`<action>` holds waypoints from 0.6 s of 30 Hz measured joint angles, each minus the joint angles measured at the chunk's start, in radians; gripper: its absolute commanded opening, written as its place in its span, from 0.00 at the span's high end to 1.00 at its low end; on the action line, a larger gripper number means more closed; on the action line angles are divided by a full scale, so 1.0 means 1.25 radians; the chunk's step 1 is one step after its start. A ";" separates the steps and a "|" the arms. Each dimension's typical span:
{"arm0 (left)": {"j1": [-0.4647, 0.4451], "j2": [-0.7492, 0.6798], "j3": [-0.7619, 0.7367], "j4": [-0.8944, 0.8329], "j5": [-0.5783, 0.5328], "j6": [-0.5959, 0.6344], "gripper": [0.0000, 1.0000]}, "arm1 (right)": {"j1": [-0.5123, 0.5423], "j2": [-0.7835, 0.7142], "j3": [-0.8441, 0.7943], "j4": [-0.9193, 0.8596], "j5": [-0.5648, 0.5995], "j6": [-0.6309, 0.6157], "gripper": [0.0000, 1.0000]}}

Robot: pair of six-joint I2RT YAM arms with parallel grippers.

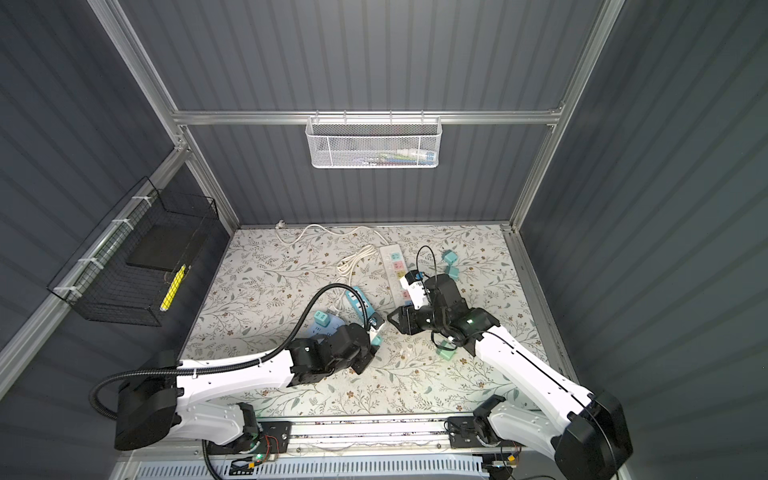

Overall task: Insert the plug
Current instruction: 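Close the left gripper on the teal cube and lift it while the right gripper approaches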

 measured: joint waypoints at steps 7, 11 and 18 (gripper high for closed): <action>0.000 -0.038 -0.012 0.096 0.012 0.097 0.75 | -0.001 0.042 0.001 -0.014 -0.105 0.000 0.44; 0.000 -0.038 -0.027 0.107 0.027 0.120 0.75 | -0.003 0.067 0.001 -0.016 -0.149 0.000 0.43; 0.000 -0.038 -0.027 0.123 0.043 0.137 0.75 | -0.003 0.092 0.001 -0.013 -0.194 0.001 0.52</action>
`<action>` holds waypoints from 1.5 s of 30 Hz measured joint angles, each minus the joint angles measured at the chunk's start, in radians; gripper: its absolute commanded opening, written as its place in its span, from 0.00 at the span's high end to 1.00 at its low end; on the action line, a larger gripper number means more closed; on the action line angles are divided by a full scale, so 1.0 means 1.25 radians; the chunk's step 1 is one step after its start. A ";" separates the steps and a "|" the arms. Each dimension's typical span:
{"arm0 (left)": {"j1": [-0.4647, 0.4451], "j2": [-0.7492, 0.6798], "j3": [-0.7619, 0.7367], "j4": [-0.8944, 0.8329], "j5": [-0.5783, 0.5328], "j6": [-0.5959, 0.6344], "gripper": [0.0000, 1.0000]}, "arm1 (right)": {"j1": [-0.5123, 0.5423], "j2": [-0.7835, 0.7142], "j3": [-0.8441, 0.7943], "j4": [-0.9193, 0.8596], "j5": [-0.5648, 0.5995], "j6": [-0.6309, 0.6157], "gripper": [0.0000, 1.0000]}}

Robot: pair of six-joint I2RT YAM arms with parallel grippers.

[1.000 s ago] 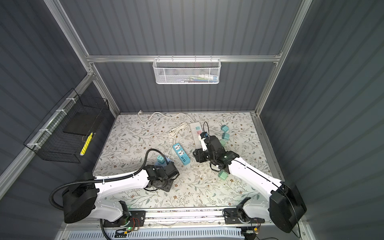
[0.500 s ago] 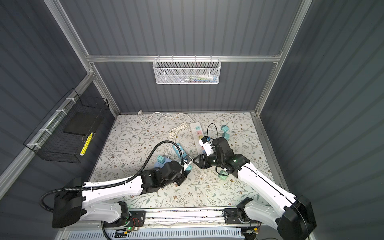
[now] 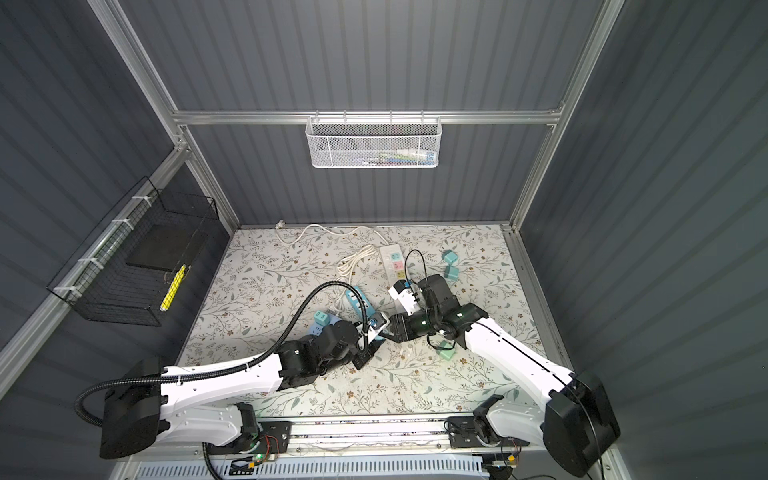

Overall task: Insert the plug
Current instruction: 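Close the left gripper on the teal cube and lift it while the right gripper approaches, then grasp the teal cube from the left gripper with the right gripper while the left withdraws, then align the teal cube's prongs above the blue socket's free outlet with the right gripper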

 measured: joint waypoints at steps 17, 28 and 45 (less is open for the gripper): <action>-0.002 -0.008 0.000 -0.017 -0.036 0.011 0.24 | 0.021 0.038 0.023 0.013 -0.016 -0.024 0.88; 0.103 -0.360 -0.162 -0.002 -0.304 -0.194 0.05 | 0.131 0.159 0.089 0.060 0.179 -0.114 0.90; 0.575 -0.371 -0.214 -0.220 -0.124 -0.590 0.05 | 0.339 0.477 0.398 0.023 0.402 -0.296 0.91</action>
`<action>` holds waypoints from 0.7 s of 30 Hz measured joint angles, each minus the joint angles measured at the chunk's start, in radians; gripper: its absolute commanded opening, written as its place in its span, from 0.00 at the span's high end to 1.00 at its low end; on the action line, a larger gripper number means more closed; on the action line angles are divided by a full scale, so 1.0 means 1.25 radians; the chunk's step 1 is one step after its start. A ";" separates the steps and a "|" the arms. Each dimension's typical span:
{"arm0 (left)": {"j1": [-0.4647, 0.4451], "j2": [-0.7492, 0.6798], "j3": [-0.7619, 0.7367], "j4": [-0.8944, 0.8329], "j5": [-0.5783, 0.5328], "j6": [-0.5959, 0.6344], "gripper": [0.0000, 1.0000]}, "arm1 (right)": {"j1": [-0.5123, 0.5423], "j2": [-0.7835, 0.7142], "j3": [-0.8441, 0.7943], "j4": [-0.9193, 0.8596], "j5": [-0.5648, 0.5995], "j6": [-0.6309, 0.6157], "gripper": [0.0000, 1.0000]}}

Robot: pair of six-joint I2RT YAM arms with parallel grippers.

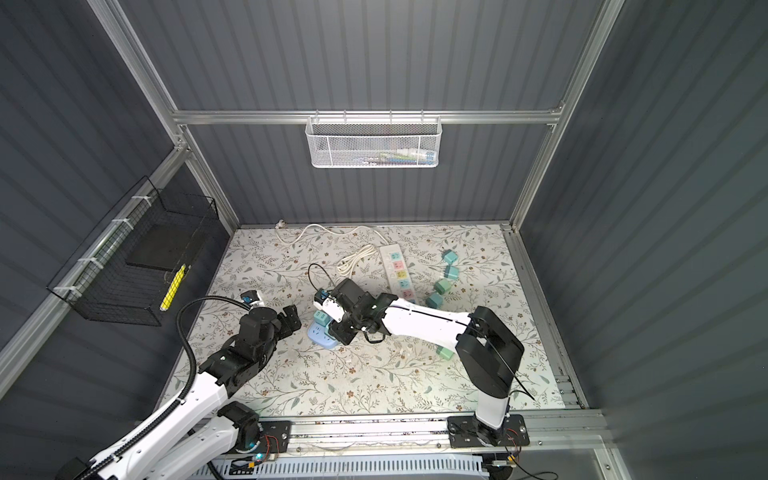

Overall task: Insert the plug
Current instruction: 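Align the teal cube's prongs above the blue socket's free outlet with the right gripper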

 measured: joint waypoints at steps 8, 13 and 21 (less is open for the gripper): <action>0.132 0.075 0.041 -0.006 0.191 -0.061 0.04 | 0.017 0.056 0.046 -0.031 0.049 -0.025 0.91; 0.188 0.082 0.041 0.016 0.270 -0.076 0.04 | 0.017 0.076 0.067 -0.033 0.075 -0.035 0.91; 0.198 0.097 0.039 0.040 0.324 -0.079 0.04 | 0.018 0.091 0.093 -0.050 0.083 -0.047 0.91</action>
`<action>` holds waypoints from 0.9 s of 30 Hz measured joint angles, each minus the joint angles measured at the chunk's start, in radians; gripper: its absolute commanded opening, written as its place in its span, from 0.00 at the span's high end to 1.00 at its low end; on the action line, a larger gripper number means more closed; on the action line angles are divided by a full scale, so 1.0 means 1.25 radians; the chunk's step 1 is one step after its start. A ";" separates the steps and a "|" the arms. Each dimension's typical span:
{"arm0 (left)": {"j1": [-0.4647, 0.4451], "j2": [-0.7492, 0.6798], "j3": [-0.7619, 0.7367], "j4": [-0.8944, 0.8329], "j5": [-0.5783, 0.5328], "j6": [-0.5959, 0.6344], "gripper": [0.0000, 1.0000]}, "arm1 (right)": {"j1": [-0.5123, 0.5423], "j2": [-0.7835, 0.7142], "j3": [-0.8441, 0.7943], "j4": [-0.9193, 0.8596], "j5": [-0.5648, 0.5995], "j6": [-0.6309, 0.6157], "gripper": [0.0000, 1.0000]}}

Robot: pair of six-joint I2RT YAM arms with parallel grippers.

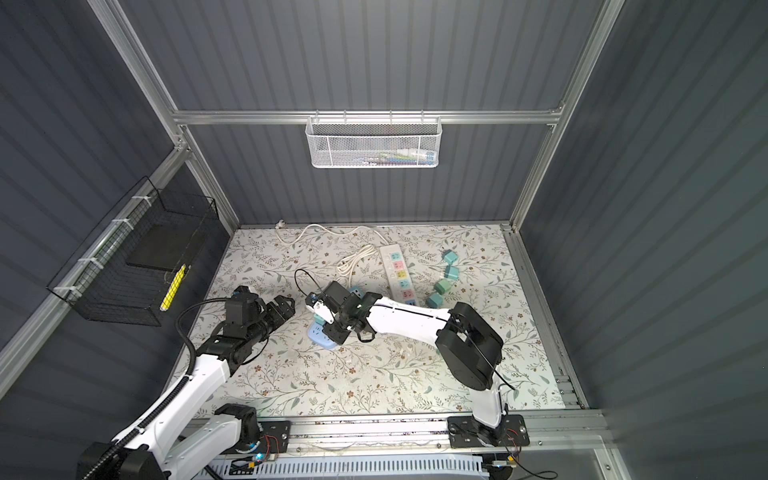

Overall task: Insert the plug
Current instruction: 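Align the teal cube's prongs above the blue socket's free outlet with the right gripper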

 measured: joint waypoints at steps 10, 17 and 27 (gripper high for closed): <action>0.007 0.001 -0.001 0.000 0.010 0.001 0.04 | 0.003 0.014 0.008 0.002 -0.001 -0.008 0.91; 0.014 0.003 -0.002 0.000 0.016 0.004 0.04 | 0.009 0.026 0.020 -0.005 0.009 -0.016 0.91; 0.021 0.003 -0.002 0.001 0.022 0.006 0.04 | 0.026 0.040 0.044 -0.031 0.048 -0.038 0.91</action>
